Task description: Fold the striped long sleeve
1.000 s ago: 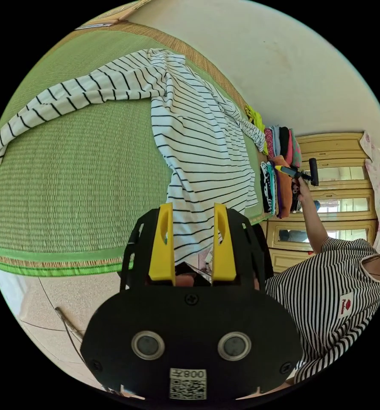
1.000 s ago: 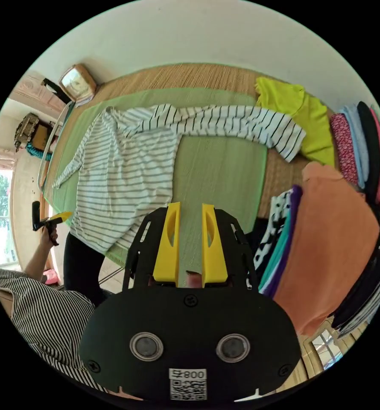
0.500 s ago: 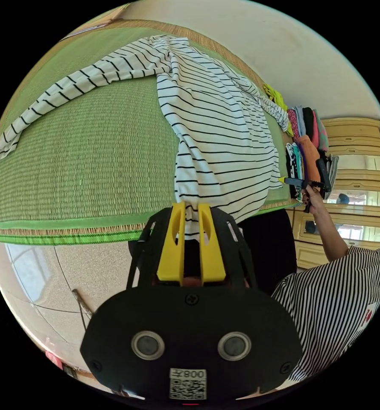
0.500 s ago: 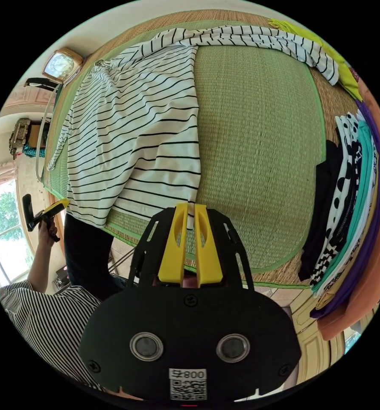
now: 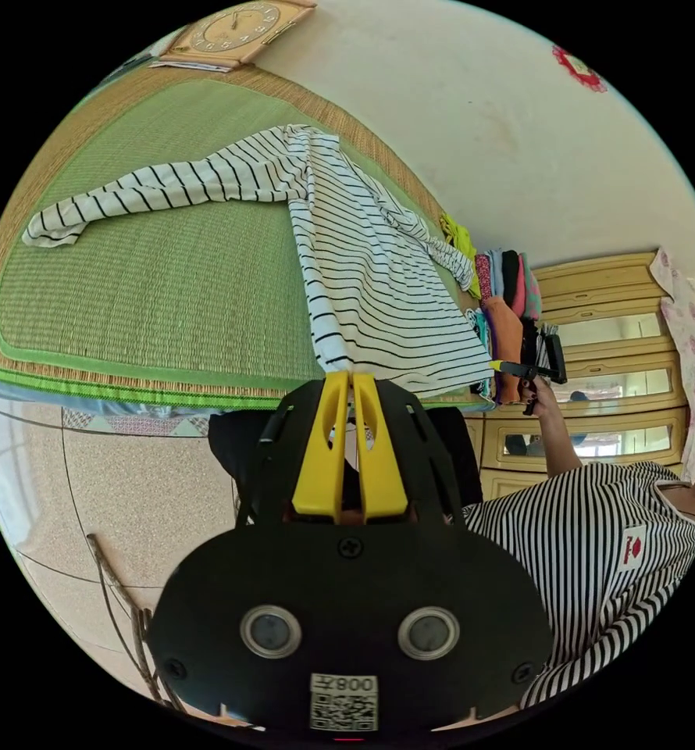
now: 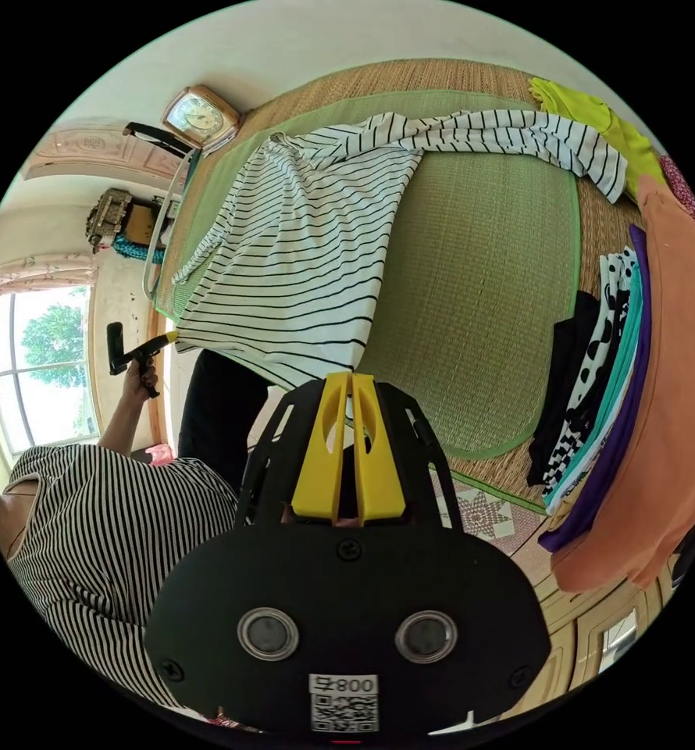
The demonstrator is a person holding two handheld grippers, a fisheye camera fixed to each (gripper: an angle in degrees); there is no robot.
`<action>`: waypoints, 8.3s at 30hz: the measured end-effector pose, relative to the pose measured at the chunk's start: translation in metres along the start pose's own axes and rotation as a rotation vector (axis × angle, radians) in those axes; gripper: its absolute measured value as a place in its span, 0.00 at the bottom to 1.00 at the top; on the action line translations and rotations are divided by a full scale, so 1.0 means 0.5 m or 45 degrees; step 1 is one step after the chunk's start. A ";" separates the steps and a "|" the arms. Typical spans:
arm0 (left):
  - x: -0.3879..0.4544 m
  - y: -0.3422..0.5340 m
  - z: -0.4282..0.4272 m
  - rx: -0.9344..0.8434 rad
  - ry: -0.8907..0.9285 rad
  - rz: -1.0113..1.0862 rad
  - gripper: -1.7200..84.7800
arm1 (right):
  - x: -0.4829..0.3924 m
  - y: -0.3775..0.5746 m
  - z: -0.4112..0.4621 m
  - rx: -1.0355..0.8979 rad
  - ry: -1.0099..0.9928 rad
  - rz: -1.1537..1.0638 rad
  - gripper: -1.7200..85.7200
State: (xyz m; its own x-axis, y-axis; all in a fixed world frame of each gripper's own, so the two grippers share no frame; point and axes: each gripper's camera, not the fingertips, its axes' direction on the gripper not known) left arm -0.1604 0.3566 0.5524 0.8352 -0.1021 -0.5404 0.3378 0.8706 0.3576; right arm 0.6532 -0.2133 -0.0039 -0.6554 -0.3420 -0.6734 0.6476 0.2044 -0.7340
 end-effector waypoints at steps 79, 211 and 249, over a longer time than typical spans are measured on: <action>0.126 -0.781 -0.081 0.282 -0.632 0.115 0.03 | 0.122 -0.641 -0.068 0.209 0.790 -0.001 0.02; 0.603 -1.367 0.397 -0.072 0.029 0.611 0.07 | 0.098 -0.757 0.237 0.490 0.299 -0.457 0.01; 0.322 -1.109 0.178 0.331 -0.438 0.246 0.02 | 0.142 -0.787 0.220 0.435 0.342 -0.322 0.02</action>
State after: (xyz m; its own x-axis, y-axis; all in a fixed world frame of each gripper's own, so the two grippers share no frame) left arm -0.1746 -0.1855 0.3351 0.9738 -0.1420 -0.1774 0.2231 0.7444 0.6294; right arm 0.3946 -0.4188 0.2467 -0.8561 -0.0847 -0.5099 0.5164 -0.1815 -0.8369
